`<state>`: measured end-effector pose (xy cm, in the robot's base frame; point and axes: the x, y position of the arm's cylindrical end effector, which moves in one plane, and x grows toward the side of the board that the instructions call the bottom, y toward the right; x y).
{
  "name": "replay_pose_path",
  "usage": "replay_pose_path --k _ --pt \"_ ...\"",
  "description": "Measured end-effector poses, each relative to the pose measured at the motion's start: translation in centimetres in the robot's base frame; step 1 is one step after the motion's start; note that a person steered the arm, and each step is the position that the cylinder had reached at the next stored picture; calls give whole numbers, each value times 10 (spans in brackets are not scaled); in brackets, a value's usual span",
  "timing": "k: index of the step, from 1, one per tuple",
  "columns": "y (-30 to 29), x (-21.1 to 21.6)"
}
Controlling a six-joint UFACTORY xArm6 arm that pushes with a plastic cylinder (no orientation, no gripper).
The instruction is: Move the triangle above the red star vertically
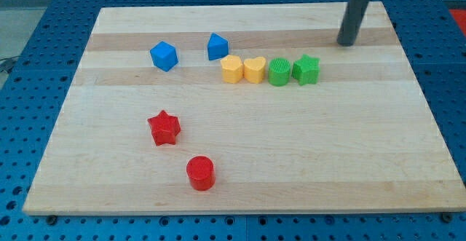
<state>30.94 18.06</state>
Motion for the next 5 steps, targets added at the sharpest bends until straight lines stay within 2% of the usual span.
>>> replay_pose_path --k 2,5 --pt "-74 0" --pt "-154 -1"
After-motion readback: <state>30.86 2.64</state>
